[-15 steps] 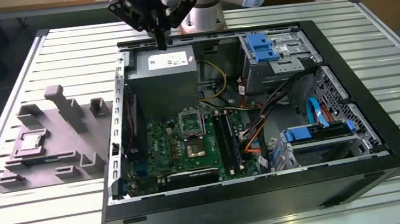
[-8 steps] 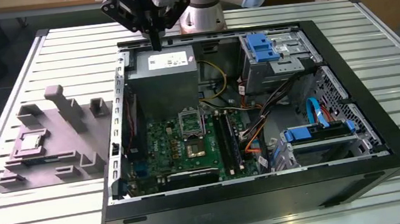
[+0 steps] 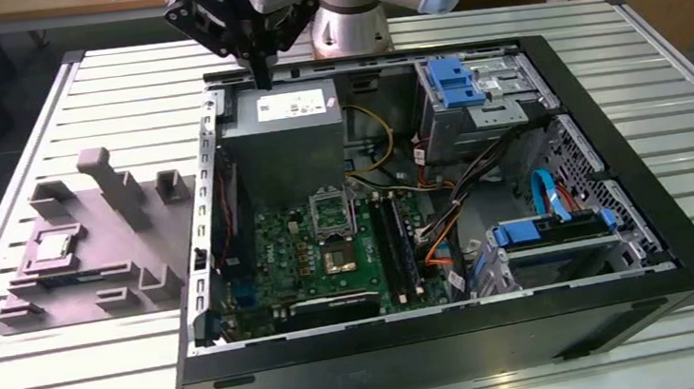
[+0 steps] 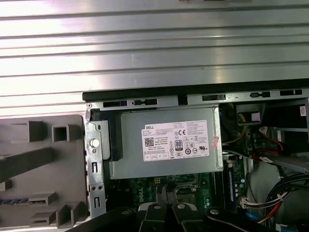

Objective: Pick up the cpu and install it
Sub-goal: 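Reach for the cpu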

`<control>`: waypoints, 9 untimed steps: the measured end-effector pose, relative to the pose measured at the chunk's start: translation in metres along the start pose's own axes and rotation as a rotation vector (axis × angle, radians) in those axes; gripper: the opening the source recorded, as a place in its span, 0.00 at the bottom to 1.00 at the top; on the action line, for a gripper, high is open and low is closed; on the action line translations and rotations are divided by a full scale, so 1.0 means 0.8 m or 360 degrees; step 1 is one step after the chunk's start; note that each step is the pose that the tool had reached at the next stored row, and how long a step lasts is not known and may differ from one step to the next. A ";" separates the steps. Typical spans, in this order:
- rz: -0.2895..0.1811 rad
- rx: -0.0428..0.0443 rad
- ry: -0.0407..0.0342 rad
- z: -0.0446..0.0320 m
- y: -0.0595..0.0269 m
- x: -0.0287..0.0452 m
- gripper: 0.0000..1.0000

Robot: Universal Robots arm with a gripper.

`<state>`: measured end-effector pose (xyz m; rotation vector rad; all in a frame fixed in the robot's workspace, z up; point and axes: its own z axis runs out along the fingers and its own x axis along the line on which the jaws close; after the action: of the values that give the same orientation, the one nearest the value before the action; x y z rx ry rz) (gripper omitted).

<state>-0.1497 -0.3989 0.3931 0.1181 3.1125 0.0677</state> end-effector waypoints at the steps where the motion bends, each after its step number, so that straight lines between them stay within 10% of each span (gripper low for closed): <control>1: 0.0000 0.0000 0.0000 0.0000 0.000 0.0013 0.11; 9: 0.0000 0.0000 0.0000 -0.0001 -0.001 0.0108 0.11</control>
<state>-0.1583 -0.3989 0.3929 0.1179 3.1125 0.0676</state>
